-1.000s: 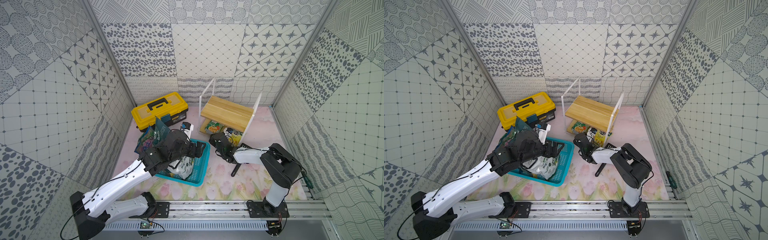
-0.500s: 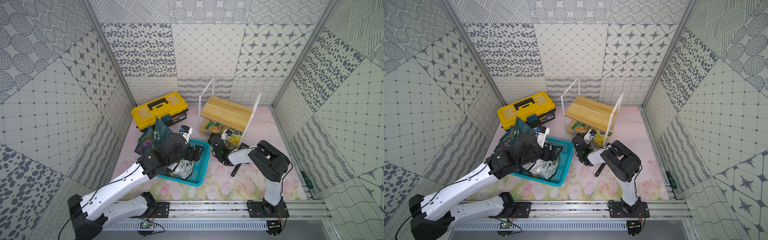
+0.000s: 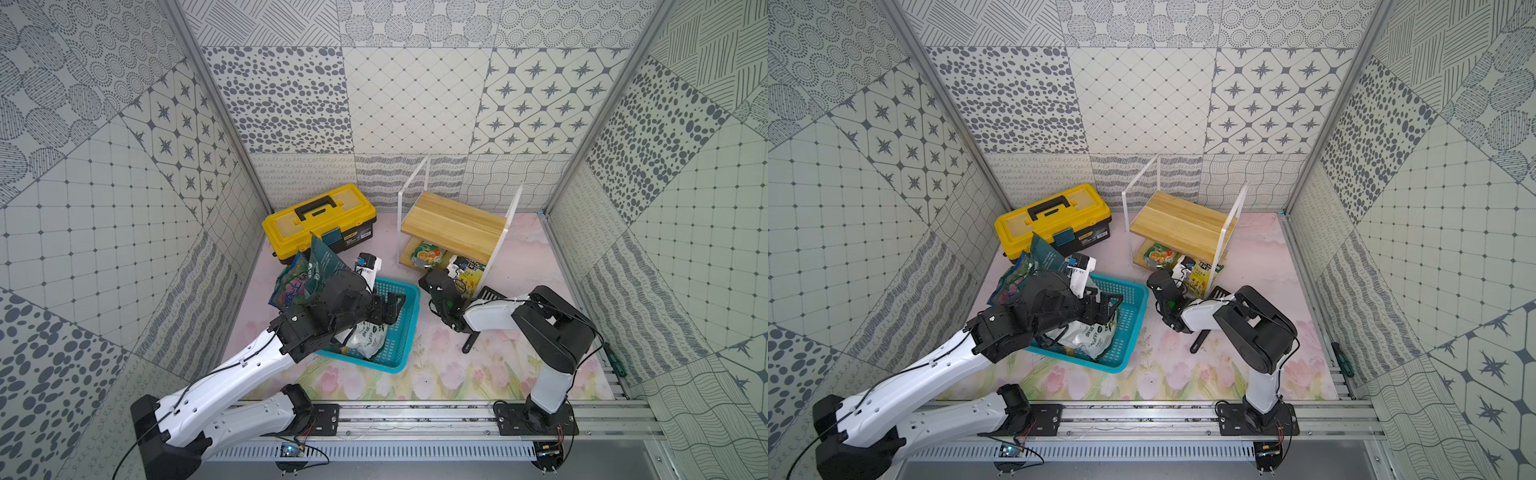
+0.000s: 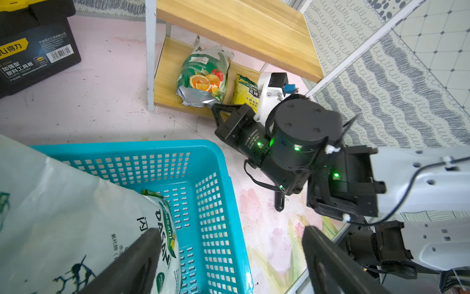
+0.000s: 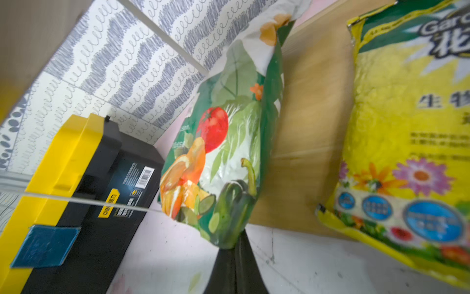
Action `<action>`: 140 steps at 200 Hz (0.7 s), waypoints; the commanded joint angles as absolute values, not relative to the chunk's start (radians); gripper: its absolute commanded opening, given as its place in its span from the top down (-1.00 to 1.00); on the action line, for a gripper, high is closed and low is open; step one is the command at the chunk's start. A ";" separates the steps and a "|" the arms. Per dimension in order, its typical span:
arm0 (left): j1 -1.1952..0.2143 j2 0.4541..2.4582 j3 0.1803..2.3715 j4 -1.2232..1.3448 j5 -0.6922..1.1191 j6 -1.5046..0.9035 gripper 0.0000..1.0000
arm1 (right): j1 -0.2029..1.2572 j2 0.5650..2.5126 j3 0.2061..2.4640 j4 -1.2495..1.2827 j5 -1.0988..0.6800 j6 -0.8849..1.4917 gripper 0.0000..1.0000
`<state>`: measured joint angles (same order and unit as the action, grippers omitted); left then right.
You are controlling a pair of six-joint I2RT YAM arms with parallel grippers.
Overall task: Take down the fertilizer bag from the shelf
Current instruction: Pick up the fertilizer bag from the shelf.
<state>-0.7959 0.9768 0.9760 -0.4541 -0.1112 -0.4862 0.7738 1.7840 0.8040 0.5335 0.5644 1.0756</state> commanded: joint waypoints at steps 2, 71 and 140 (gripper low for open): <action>-0.785 0.976 0.975 -0.420 -0.125 -0.463 -0.85 | 0.810 1.717 0.774 0.573 0.538 1.060 1.00; -0.787 0.972 0.981 -0.441 -0.137 -0.448 -0.85 | 0.866 1.694 0.737 0.484 0.550 1.154 0.98; -0.782 0.969 0.982 -0.443 -0.131 -0.448 -0.84 | 0.742 1.640 0.647 0.567 0.430 1.167 -0.26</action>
